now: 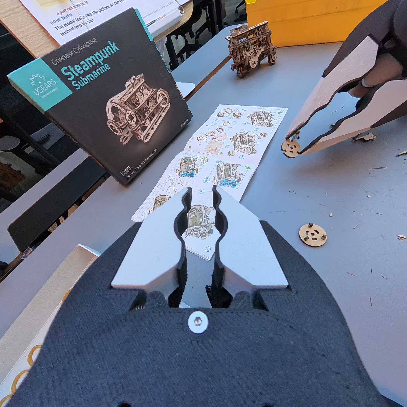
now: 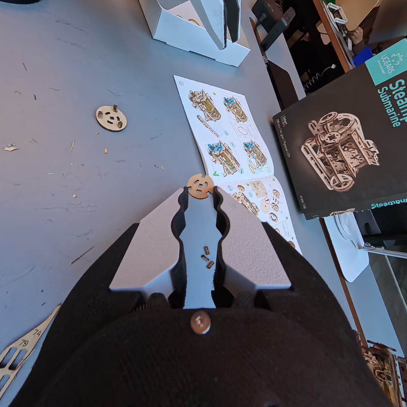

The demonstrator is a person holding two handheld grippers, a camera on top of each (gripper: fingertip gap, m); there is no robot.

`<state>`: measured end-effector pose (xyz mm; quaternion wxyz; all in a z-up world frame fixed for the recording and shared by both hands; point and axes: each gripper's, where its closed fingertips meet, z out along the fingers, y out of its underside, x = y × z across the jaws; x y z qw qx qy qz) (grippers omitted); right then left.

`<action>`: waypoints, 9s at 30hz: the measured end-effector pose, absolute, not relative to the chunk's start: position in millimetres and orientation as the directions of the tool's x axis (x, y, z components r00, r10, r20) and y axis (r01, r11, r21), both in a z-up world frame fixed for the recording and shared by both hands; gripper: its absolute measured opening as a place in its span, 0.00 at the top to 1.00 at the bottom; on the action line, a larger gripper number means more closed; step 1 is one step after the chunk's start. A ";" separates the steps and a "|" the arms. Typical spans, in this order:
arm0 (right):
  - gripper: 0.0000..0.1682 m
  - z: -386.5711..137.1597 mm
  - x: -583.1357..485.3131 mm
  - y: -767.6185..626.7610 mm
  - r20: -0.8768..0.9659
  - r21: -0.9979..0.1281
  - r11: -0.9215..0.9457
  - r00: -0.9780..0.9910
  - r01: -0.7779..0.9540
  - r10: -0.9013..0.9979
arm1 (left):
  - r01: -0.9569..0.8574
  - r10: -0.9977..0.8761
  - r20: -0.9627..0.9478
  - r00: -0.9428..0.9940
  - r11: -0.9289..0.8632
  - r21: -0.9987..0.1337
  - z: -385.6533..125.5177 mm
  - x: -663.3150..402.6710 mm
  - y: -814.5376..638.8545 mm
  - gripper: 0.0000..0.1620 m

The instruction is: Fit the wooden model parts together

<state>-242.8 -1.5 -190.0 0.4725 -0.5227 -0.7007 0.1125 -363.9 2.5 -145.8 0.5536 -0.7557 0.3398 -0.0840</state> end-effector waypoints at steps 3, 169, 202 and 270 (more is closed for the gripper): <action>0.87 -191.0 -242.7 -1.6 0.552 -0.645 0.436 -0.013 0.628 0.834 | -0.422 -0.608 -0.249 0.754 -0.158 -0.893 -146.4 -363.8 2.5 0.89; 0.95 -209.6 -308.2 -82.1 0.058 -0.788 0.222 -0.289 0.575 0.956 | -0.552 -0.896 -0.067 0.439 -0.209 -0.807 -216.1 -308.4 -81.3 0.83; 0.85 -214.9 -301.6 -85.9 0.014 -0.799 0.250 -0.400 0.546 0.916 | -0.623 -0.913 -0.120 0.391 -0.167 -0.764 -225.9 -306.1 -86.3 0.82; 0.83 -204.9 -305.4 -72.2 -0.220 -0.827 -0.015 -0.299 0.562 0.929 | -0.623 -0.900 -0.138 0.413 -0.168 -0.764 -225.7 -304.9 -82.7 0.81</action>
